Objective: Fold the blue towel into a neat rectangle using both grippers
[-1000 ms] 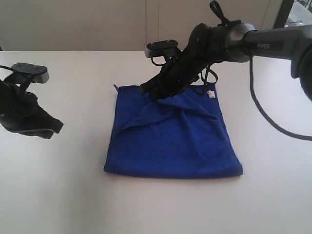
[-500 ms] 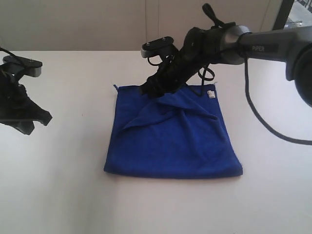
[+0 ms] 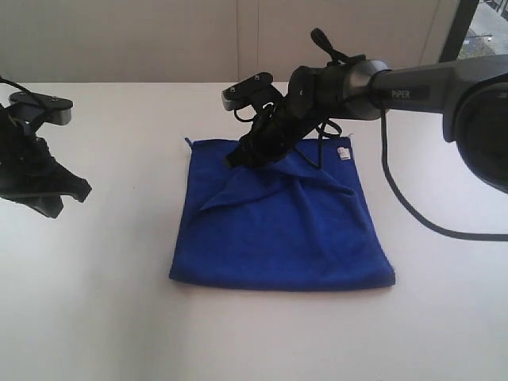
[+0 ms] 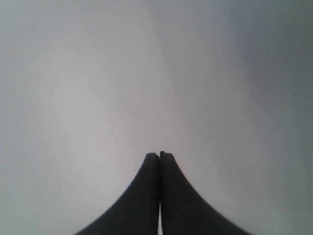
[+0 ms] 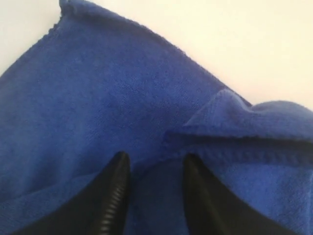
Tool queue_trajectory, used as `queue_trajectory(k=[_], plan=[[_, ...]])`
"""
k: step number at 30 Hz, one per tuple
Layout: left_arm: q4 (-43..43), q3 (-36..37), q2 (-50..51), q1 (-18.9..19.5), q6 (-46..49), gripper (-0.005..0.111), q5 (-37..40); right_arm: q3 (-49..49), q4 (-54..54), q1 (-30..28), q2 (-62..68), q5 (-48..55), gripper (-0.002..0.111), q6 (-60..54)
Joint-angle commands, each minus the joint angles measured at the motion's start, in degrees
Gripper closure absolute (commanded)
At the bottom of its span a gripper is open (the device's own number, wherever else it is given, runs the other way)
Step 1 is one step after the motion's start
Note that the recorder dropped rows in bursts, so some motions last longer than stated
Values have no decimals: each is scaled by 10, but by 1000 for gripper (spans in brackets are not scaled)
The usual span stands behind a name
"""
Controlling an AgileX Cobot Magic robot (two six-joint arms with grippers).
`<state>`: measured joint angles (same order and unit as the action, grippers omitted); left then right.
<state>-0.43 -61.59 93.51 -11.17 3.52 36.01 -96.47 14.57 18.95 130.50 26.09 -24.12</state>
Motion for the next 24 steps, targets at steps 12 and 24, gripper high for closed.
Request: queue_trajectory(k=[12,24], plan=[[-13,-1,-1,-4,-1,107,1,-3,-28,0,-35,31,108,-5],[-51,-1,-1,-28,18,107,-24,-3,-23,-19,-71,98,108,-3]])
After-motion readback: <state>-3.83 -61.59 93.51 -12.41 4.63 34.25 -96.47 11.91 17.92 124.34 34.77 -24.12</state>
